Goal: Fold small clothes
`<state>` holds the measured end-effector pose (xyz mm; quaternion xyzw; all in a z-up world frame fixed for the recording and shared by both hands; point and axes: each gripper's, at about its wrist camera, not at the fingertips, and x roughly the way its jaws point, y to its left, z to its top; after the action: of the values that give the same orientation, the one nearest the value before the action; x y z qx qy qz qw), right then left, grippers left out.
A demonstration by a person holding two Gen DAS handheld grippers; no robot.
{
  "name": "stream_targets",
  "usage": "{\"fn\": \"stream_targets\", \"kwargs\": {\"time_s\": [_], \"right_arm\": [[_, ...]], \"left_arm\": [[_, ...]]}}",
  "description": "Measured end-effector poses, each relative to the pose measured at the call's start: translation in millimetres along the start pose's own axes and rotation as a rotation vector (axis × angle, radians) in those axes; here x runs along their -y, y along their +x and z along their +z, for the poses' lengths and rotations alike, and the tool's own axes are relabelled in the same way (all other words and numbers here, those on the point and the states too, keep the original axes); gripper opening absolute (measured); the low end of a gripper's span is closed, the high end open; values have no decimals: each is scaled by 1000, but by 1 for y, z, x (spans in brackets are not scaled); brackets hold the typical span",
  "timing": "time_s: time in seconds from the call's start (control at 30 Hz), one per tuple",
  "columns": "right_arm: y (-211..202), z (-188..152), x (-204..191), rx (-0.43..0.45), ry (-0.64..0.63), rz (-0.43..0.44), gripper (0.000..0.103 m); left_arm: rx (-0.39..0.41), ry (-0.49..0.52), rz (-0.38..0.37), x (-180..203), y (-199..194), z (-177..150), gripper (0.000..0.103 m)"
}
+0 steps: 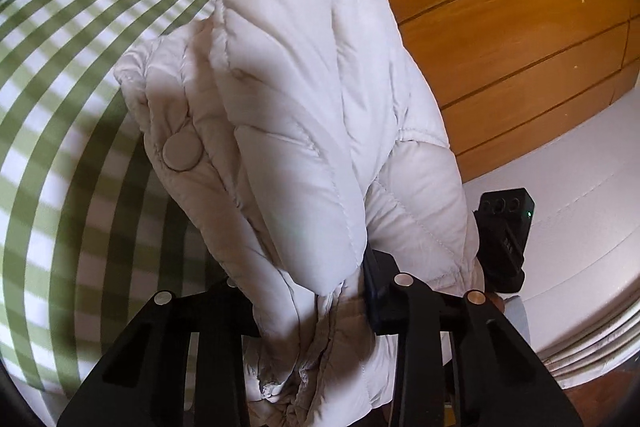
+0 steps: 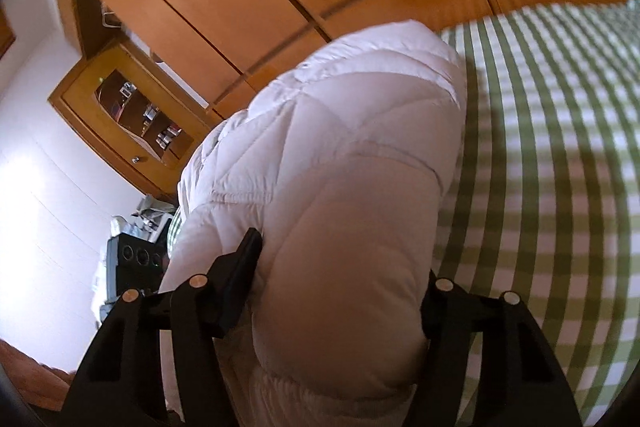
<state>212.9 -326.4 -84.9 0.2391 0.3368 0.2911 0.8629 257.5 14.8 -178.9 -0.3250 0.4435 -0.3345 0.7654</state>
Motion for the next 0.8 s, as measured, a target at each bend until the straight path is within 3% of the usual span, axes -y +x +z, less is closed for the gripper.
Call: {"fn": "stream_targets", "kwargs": {"time_s": [0.4, 0.8], "right_arm": [[-21, -4, -5, 173, -89, -6, 61], [-16, 30, 3, 263, -150, -9, 61]], "left_arm": [[55, 108, -42, 22, 3, 19, 32], [89, 221, -17, 56, 12, 71, 32]]}}
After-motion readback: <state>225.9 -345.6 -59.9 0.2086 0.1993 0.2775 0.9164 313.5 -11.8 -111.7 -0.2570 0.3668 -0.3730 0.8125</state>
